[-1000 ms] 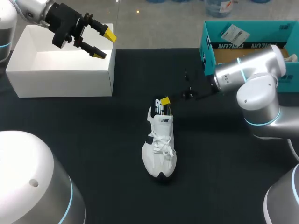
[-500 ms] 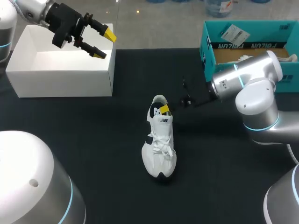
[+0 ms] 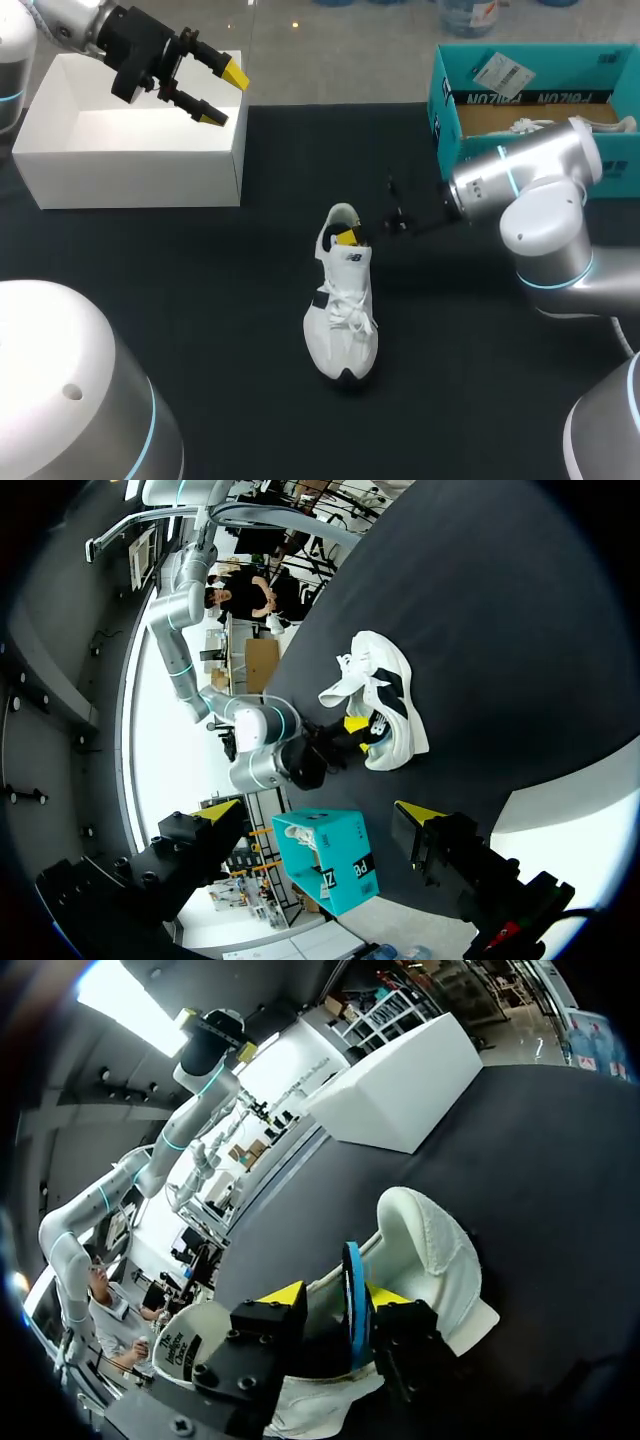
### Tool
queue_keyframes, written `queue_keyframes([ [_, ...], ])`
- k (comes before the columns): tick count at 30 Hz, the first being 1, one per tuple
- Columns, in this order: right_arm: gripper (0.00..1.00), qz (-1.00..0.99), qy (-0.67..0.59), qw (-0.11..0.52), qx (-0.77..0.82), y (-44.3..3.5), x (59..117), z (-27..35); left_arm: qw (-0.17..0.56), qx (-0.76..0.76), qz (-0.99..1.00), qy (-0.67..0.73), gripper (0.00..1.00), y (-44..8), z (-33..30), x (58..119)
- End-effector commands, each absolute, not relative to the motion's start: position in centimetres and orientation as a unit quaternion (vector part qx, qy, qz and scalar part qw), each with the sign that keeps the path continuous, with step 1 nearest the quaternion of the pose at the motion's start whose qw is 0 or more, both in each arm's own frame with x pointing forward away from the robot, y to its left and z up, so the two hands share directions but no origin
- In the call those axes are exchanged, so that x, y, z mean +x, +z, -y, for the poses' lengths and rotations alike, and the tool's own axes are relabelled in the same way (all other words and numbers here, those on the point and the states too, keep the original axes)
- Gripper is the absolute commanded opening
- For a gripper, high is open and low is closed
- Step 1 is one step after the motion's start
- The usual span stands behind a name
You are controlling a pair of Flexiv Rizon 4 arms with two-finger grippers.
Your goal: Take the shoe out of the shoebox, open the shoe tongue, remove and reinsert the insole, then place the shoe into the shoebox
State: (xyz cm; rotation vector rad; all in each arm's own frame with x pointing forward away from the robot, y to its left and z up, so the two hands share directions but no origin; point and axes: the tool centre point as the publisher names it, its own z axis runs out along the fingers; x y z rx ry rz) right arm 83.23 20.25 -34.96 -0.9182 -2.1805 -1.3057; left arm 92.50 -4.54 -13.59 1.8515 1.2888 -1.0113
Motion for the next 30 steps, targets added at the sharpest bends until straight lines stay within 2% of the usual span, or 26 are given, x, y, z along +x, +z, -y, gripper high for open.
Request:
queue_keyframes([
  [1, 1.0, 0.797, -0.46, 0.214, -0.329, -34.1, 83.9, -20.6, 0.328, 0.708, -0.493, -0.385, 1.0, -13.6, 4.5, 92.5],
  [17, 1.0, 0.799, -0.465, 0.194, -0.33, -30.7, 84.1, -20.6, 0.328, 0.708, -0.493, -0.385, 1.0, -13.6, 4.5, 92.5],
  [23, 0.99, 0.787, -0.458, 0.172, -0.376, -29.8, 83.7, -20.4, 0.328, 0.708, -0.493, -0.385, 1.0, -13.6, 4.5, 92.5],
  [24, 0.83, 0.787, -0.454, 0.168, -0.382, -29.5, 83.7, -20.2, 0.328, 0.708, -0.493, -0.385, 1.0, -13.6, 4.5, 92.5],
  [25, 0.39, 0.785, -0.449, 0.158, -0.395, -29.0, 83.6, -20.1, 0.328, 0.708, -0.493, -0.385, 1.0, -13.6, 4.5, 92.5],
  [26, 0.21, 0.784, -0.446, 0.154, -0.403, -28.6, 83.5, -20.0, 0.328, 0.708, -0.493, -0.385, 1.0, -13.6, 4.5, 92.5],
  [28, 0.0, 0.779, -0.438, 0.152, -0.422, -28.2, 83.5, -20.0, 0.328, 0.708, -0.493, -0.385, 1.0, -13.6, 4.5, 92.5],
  [30, 0.0, 0.783, -0.403, 0.144, -0.452, -27.9, 83.6, -20.0, 0.328, 0.708, -0.493, -0.385, 1.0, -13.6, 4.5, 92.5],
])
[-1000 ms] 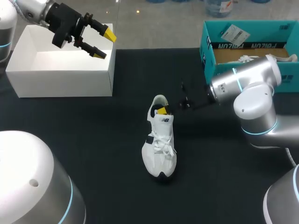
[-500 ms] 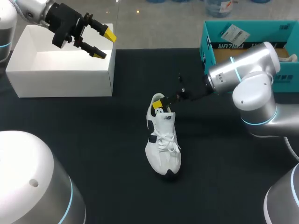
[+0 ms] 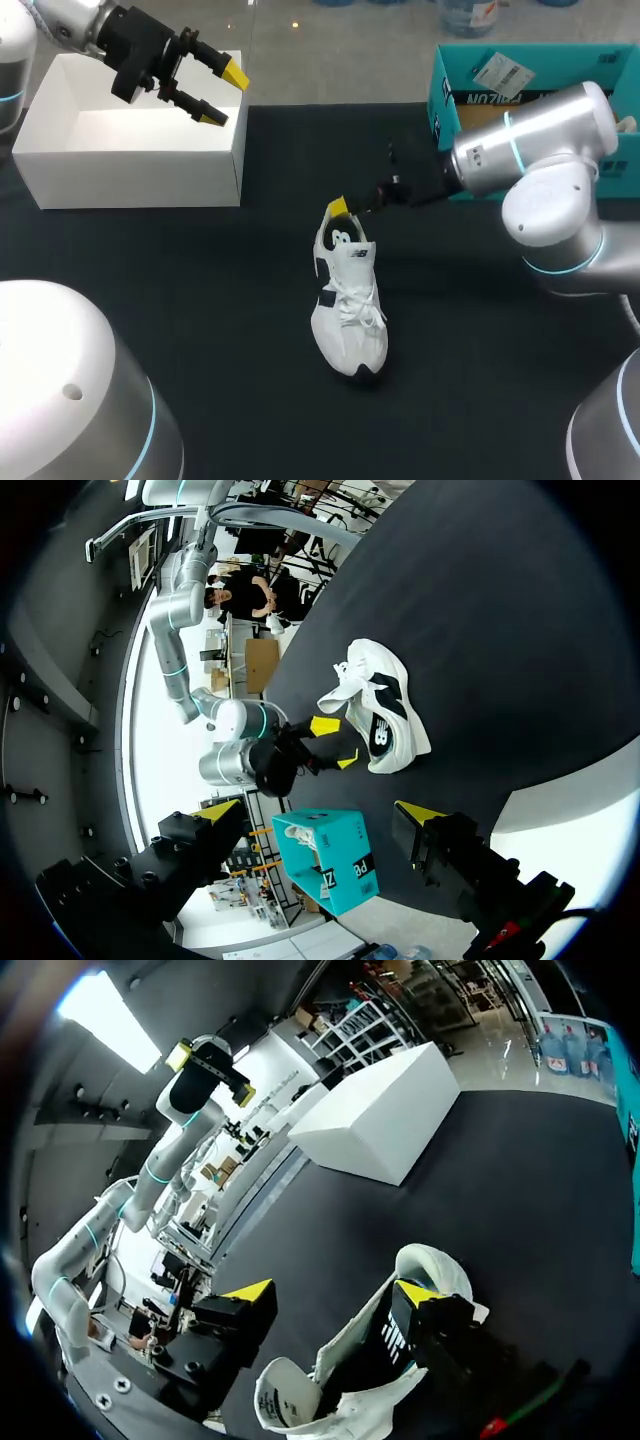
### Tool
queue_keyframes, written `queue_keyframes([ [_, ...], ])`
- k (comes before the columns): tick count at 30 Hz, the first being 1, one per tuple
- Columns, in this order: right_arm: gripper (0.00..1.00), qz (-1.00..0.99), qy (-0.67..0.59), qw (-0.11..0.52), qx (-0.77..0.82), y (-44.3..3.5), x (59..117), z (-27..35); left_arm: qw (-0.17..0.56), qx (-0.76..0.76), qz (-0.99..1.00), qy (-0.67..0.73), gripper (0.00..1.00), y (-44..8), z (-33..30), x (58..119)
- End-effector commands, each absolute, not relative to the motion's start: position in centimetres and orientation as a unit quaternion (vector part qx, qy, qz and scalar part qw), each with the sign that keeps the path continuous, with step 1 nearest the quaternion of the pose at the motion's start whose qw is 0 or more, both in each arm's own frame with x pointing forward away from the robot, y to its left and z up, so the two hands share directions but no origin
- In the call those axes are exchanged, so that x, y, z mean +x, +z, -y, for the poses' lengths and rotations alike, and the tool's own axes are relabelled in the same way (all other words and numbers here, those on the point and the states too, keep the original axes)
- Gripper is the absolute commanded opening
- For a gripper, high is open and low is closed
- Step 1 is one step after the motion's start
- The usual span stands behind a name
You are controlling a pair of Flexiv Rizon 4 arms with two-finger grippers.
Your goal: Take the shoe out of the shoebox, open the shoe tongue, remove and reinsert the insole, then place the shoe into the shoebox
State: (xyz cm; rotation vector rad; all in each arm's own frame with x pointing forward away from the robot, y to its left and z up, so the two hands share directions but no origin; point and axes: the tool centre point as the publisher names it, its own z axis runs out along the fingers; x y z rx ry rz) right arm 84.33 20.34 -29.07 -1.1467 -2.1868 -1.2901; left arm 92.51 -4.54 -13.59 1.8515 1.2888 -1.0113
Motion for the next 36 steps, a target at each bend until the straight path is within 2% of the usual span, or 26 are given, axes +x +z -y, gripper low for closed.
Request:
queue_keyframes([
  [1, 0.0, 0.789, -0.388, 0.138, -0.457, -27.9, 83.6, -20.0, 0.328, 0.708, -0.493, -0.385, 1.0, -13.6, 4.5, 92.5],
  [3, 0.0, 0.796, -0.353, 0.112, -0.479, -27.7, 83.7, -19.7, 0.328, 0.708, -0.493, -0.385, 1.0, -13.6, 4.5, 92.5],
  [20, 0.0, 0.796, -0.353, 0.112, -0.479, -27.7, 83.7, -19.7, 0.328, 0.708, -0.493, -0.385, 1.0, -13.6, 4.5, 92.5],
  [21, 0.0, 0.804, -0.322, 0.107, -0.489, -27.5, 83.8, -20.2, 0.328, 0.708, -0.493, -0.385, 1.0, -13.6, 4.5, 92.5],
  [26, 0.0, 0.807, -0.177, 0.044, -0.562, -27.4, 84.0, -21.7, 0.328, 0.708, -0.493, -0.385, 1.0, -13.6, 4.5, 92.5],
  [36, 0.0, 0.795, -0.119, -0.037, -0.594, -29.5, 84.3, -20.7, 0.328, 0.708, -0.493, -0.385, 1.0, -13.6, 4.5, 92.5],
])
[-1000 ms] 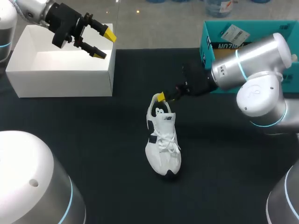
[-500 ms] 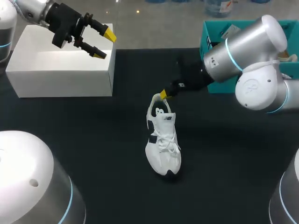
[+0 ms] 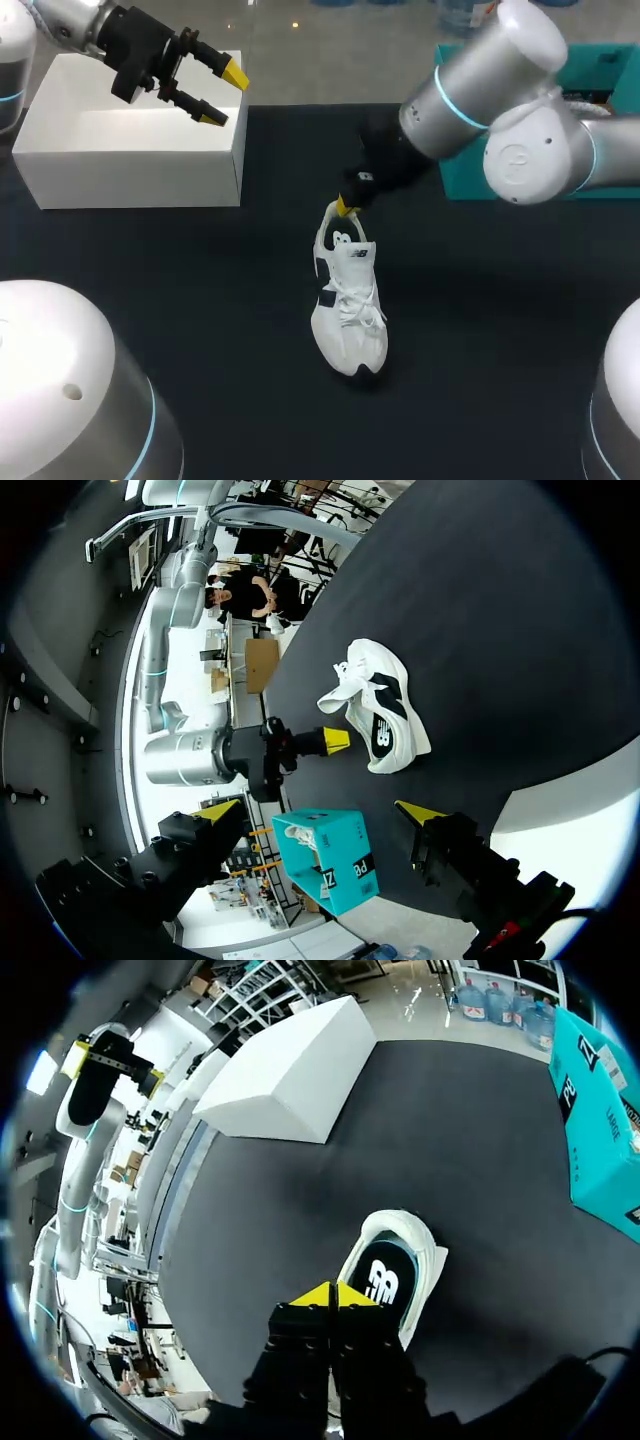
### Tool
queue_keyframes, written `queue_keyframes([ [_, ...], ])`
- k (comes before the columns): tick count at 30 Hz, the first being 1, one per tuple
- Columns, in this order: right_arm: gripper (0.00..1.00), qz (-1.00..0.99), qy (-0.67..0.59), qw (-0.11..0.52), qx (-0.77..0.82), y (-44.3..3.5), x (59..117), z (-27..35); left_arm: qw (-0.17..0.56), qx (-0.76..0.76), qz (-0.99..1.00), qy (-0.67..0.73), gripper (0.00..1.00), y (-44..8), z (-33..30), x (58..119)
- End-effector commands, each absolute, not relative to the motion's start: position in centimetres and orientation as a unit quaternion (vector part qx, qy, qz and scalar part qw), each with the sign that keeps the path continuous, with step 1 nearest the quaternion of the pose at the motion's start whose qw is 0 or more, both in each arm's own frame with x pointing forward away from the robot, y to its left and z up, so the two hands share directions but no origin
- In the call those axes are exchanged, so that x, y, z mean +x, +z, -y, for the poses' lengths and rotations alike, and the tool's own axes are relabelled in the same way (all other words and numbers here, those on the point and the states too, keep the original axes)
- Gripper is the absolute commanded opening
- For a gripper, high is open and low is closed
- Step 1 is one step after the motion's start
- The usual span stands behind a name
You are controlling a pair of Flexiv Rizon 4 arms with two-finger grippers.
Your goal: Take the shoe out of the shoebox, open the shoe tongue, remove and reinsert the insole, then place the shoe into the shoebox
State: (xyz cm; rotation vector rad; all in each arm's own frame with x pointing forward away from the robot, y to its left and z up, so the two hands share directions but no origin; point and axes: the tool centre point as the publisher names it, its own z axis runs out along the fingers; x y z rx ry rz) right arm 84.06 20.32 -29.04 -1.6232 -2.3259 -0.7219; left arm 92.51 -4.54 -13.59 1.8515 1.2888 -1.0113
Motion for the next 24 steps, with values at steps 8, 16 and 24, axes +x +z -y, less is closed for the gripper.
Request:
queue_keyframes([
  [8, 0.0, 0.811, -0.103, -0.061, -0.573, -31.7, 84.1, -20.2, 0.328, 0.708, -0.493, -0.385, 1.0, -13.6, 4.5, 92.5],
  [16, 0.0, 0.82, -0.099, -0.055, -0.561, -34.7, 85.3, -19.9, 0.328, 0.708, -0.493, -0.385, 1.0, -13.6, 4.5, 92.5],
  [24, 0.0, 0.829, -0.088, -0.035, -0.552, -37.4, 86.0, -20.2, 0.328, 0.708, -0.493, -0.385, 1.0, -13.6, 4.5, 92.5],
])
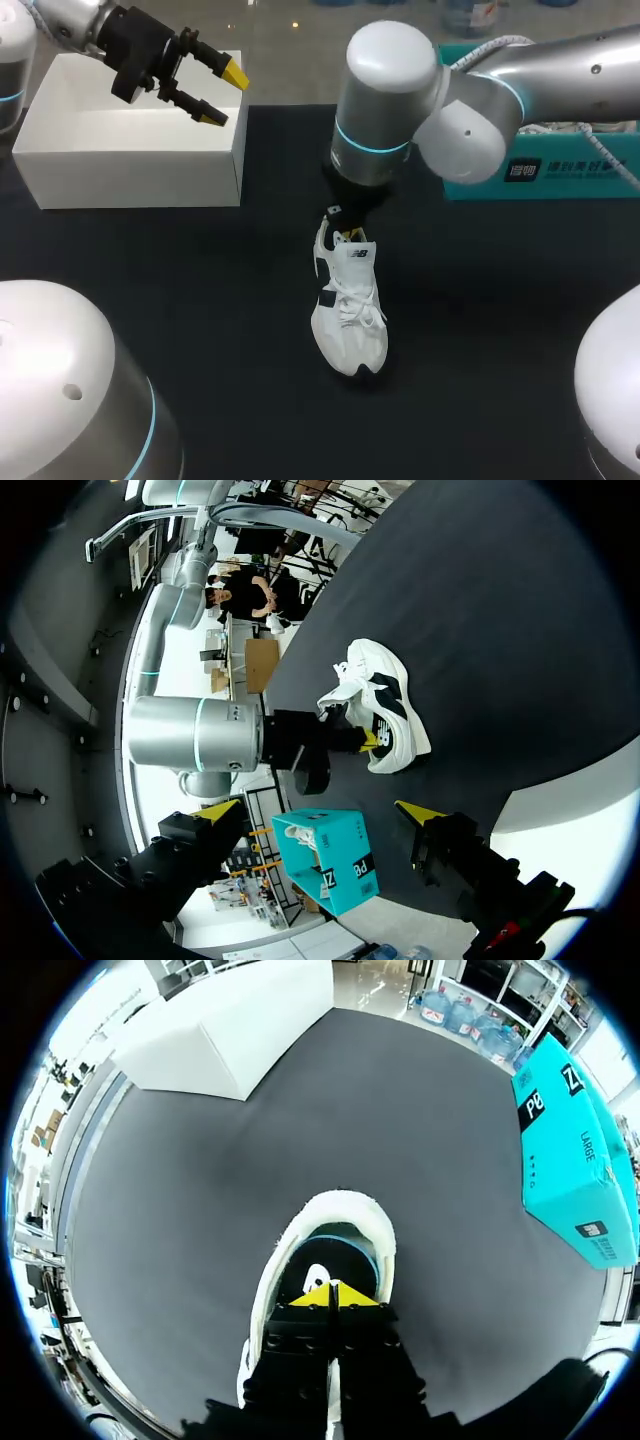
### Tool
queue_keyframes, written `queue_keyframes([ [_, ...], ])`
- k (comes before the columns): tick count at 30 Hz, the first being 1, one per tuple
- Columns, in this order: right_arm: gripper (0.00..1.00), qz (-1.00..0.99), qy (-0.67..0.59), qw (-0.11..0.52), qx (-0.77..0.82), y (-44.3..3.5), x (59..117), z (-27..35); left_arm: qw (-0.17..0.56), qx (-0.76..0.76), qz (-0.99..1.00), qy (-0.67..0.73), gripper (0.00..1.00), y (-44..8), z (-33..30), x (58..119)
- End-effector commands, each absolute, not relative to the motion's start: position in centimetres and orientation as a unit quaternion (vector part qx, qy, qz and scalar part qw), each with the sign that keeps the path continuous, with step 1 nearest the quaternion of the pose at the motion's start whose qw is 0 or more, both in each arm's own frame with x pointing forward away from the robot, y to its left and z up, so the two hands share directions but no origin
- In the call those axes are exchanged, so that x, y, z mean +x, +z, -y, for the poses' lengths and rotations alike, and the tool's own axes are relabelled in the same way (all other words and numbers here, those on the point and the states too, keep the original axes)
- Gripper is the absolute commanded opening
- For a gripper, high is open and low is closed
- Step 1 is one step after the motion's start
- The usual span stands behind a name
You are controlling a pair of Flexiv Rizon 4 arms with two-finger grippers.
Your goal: Take the shoe out of the shoebox, open the shoe tongue, remove and reinsert the insole, then place the shoe into the shoebox
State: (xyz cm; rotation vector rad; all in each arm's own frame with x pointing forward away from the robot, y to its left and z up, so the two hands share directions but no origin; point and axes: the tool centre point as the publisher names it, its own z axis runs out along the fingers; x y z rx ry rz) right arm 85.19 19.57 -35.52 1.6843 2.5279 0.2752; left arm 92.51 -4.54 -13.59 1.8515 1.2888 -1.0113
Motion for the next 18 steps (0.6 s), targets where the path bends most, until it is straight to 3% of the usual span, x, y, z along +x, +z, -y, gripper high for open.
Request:
queue_keyframes([
  [1, 0.0, -0.828, 0.087, 0.032, 0.552, -37.8, 86.0, -20.2, 0.328, 0.708, -0.493, -0.385, 1.0, -13.6, 4.5, 92.5],
  [12, 0.0, -0.828, 0.075, 0.005, 0.555, -40.8, 85.5, -20.1, 0.328, 0.708, -0.493, -0.385, 1.0, -13.6, 4.5, 92.5],
  [18, 0.0, -0.832, 0.059, 0.021, 0.551, -38.9, 84.8, -19.9, 0.328, 0.708, -0.493, -0.385, 1.0, -13.6, 4.5, 92.5],
])
